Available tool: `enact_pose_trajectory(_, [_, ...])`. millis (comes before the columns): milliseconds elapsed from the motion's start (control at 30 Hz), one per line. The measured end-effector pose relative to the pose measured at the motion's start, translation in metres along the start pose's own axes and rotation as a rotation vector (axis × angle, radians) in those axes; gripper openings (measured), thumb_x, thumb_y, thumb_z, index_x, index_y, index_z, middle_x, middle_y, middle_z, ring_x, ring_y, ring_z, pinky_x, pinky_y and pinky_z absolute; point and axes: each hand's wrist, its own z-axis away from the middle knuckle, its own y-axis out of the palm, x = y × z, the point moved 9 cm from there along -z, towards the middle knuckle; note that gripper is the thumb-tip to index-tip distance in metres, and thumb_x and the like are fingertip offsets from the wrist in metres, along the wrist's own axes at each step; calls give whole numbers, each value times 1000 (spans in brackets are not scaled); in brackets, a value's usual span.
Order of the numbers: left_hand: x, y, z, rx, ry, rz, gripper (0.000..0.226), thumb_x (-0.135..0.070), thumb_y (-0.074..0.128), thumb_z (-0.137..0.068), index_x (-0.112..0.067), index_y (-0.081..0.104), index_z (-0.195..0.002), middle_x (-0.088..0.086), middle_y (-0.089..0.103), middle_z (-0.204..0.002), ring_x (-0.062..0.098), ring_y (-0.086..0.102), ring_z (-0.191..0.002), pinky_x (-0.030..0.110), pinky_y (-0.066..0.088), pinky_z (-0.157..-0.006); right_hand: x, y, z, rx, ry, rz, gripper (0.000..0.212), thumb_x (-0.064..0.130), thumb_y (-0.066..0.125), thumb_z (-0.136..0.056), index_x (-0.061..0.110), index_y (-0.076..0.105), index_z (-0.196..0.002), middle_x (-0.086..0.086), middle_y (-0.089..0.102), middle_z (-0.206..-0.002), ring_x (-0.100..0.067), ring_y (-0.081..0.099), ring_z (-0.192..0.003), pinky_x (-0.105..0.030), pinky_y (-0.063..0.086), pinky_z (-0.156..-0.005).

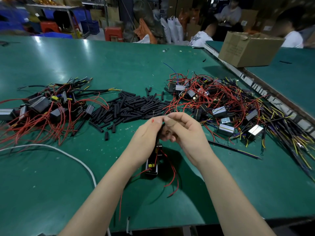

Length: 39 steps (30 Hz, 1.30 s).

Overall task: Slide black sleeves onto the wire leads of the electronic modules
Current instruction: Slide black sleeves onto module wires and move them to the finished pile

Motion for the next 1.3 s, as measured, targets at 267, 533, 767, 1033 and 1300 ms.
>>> enact_pose_trajectory(267, [12, -2, 5, -59, 17, -121, 27, -40, 36, -92, -19, 41, -76, -15, 44, -56, 7, 36, -53, 26, 34, -52, -7, 5, 2, 65, 170, -228, 14, 19, 66, -73, 14, 62, -85, 2, 65, -63, -6, 58, -53, -14, 41, -49])
enact_pose_trajectory(533, [9, -7, 4, 5, 84, -163, 25, -39, 43, -93, -21, 47, -76, -15, 44, -56, 4, 35, -53, 19, 30, -51, -13, 5, 4, 115, 263, -305, 7, 21, 73, -66, 24, 68, -67, 1, 67, -65, -5, 57, -52, -13, 40, -46])
enact_pose_trajectory(767, [10, -10, 3, -14, 44, -203, 26, -28, 44, -98, -15, 48, -76, -16, 45, -55, 6, 37, -54, 22, 32, -54, 10, -13, 1, -131, -152, 207, 23, 10, 74, -81, 19, 59, -67, 2, 63, -63, -7, 55, -60, -16, 43, -58])
enact_pose_trajectory(1033, [13, -8, 5, 9, -5, -62, 27, -23, 40, -100, -5, 45, -80, -13, 39, -50, 4, 32, -47, 17, 29, -47, -7, -5, 0, 145, 105, 144, 33, 41, 65, -74, 25, 64, -103, 11, 72, -89, 0, 64, -74, -14, 43, -58])
enact_pose_trajectory(1300, [14, -2, 7, 51, -30, 13, 27, -22, 39, -101, -14, 47, -76, -12, 35, -51, 5, 29, -48, 16, 27, -46, 2, -11, 0, -23, 5, 238, 14, 30, 69, -84, 26, 69, -70, 9, 65, -67, -3, 57, -66, -19, 39, -59])
